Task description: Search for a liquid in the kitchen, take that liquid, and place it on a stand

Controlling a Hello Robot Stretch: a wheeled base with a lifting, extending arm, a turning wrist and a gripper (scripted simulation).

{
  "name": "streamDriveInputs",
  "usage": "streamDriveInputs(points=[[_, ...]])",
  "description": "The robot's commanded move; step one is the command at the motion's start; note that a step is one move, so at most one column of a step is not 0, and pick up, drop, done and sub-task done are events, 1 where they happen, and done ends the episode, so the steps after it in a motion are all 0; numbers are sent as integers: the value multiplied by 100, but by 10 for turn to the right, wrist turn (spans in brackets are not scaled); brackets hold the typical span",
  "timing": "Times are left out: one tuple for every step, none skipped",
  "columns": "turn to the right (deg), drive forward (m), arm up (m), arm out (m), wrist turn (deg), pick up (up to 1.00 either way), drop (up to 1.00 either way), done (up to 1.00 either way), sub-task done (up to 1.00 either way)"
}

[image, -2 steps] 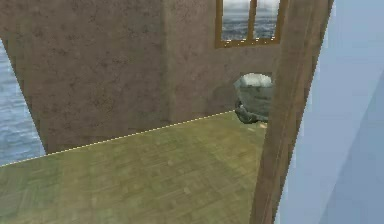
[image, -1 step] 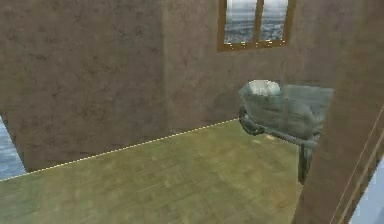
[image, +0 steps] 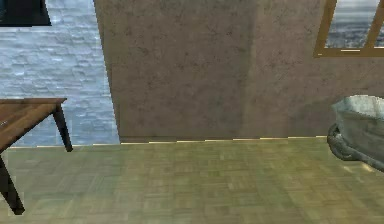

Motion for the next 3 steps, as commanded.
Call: streamDriveInputs(points=[[0, 45, 0, 0, 0, 0, 0, 0, 0], [-450, 0, 0, 0, 0, 0, 0, 0, 0], [-210, 0, 0, 0, 0, 0, 0, 0, 0]])
